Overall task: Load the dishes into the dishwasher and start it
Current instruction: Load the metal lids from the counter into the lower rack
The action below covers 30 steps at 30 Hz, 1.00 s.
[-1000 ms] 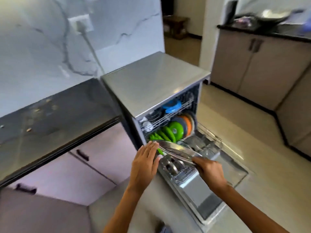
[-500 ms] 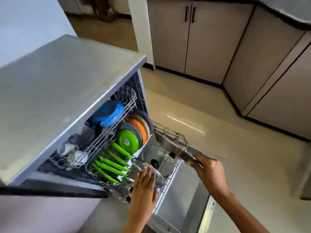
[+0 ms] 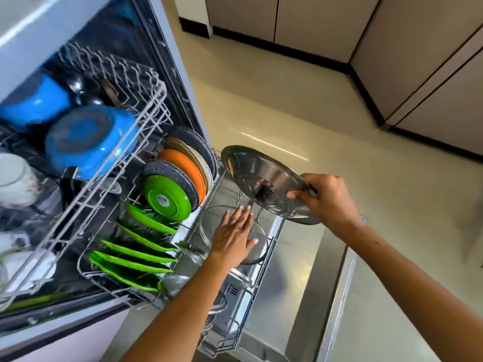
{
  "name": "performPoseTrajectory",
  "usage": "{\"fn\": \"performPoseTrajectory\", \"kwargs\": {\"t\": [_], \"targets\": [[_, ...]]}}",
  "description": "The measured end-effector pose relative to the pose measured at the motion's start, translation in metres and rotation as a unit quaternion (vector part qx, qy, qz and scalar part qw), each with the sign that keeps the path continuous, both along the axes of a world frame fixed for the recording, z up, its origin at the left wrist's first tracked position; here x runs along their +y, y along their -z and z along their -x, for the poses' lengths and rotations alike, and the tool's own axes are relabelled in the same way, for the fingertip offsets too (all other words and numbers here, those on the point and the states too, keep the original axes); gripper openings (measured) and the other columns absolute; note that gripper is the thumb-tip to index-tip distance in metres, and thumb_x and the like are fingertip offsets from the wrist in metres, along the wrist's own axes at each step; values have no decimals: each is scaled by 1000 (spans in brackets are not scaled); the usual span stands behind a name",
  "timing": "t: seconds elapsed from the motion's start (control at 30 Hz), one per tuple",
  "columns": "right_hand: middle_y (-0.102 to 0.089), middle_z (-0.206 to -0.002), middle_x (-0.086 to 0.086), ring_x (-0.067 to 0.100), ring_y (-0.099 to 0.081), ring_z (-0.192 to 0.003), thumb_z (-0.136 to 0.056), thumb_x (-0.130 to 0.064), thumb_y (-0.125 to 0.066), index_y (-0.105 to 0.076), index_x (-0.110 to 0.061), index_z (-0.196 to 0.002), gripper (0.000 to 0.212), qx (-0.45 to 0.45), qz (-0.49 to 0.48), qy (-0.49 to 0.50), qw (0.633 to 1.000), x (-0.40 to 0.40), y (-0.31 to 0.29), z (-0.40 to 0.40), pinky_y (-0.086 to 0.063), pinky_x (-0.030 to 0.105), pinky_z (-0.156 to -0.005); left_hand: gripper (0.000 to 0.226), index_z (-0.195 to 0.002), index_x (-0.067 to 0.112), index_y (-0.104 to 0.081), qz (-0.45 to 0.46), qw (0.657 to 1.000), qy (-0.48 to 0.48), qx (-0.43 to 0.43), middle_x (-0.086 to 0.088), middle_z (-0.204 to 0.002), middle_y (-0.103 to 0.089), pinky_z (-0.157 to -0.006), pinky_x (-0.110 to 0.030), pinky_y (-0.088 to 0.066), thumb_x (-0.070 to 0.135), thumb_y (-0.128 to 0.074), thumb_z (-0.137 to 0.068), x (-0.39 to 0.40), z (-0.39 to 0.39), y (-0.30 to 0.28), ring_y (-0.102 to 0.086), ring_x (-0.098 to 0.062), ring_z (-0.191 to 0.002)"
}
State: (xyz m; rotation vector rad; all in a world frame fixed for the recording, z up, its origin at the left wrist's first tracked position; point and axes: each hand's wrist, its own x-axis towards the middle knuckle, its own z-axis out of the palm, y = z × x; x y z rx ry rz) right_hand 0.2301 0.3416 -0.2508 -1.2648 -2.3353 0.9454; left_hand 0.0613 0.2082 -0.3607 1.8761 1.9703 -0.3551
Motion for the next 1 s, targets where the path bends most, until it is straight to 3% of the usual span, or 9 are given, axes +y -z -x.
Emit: {"fn": "performPoseTrajectory", "kwargs": {"t": [0.07, 0.13, 0.27, 0.37, 0.47, 0.6, 0.73, 1.0], "targets": [[-54, -55, -15, 8, -50, -54, -77, -18, -75, -60, -25, -69, 19, -8, 16, -6, 1000, 11, 3, 4, -39, 27, -55, 69, -152, 14, 0, 22, 1000, 16, 8, -5, -158, 9, -117, -41, 10, 51, -25, -100, 15, 2, 9, 10, -19, -146], [-50, -57, -19, 0, -46, -56, -78, -16, -73, -68, -21, -77, 7, -19, 38, -12, 999, 22, 6, 8, -35, 22, -56, 65, -152, 13, -8, 37, 999, 17, 2, -5, -159, -2, -117, -42, 8, 48, -25, -101, 22, 2, 13, 1, -20, -146], [-53, -62, -12, 1, -46, -58, -79, -20, -72, -69, -13, -84, 8, -44, 79, -38, 995, 37, 8, 18, -33, 15, -56, 43, -139, 12, -43, -29, 999, -18, -37, -5, -144, -45, -117, -38, -7, 30, -36, -100, 19, 1, 6, -38, -18, -133], [-58, -70, -6, 7, -52, -66, -80, -18, -71, -68, -11, -88, 12, -52, 120, -54, 990, 42, 10, 28, -39, 16, -60, 37, -129, 12, -55, -66, 995, -39, -65, -3, -134, -56, -115, -34, -17, 22, -44, -95, 6, 2, 0, -50, -15, -122], [-61, -79, -1, 13, -55, -75, -82, -15, -69, -67, -9, -93, 13, -67, 147, -62, 985, 44, 17, 40, -44, 19, -68, 39, -130, 11, -56, -69, 993, -49, -86, -4, -138, -53, -114, -32, -20, 18, -48, -92, -12, 4, -5, -49, -16, -125], [-67, -88, 7, 20, -61, -83, -82, -16, -70, -68, -7, -98, 19, -89, 151, -76, 982, 47, 34, 55, -48, 28, -75, 47, -144, 18, -39, -54, 992, -58, -101, 6, -153, -30, -117, -27, -2, 23, -39, -96, -18, 8, -5, -26, -8, -141], [-68, -88, 11, 24, -60, -81, -80, -18, -72, -68, -4, -98, 23, -103, 153, -71, 980, 50, 45, 63, -50, 32, -73, 49, -147, 21, -33, -39, 991, -67, -107, 8, -155, -23, -115, -23, 4, 24, -36, -98, -20, 8, -5, -17, -6, -143], [-55, -76, 1, 17, -52, -73, -82, -20, -71, -65, -6, -94, 19, -131, 135, -95, 978, 44, 64, 71, -35, 19, -59, 53, -150, 22, -25, -28, 989, -77, -120, 10, -157, -14, -116, -23, 7, 19, -35, -97, -21, 9, -6, -9, -4, -144]]}}
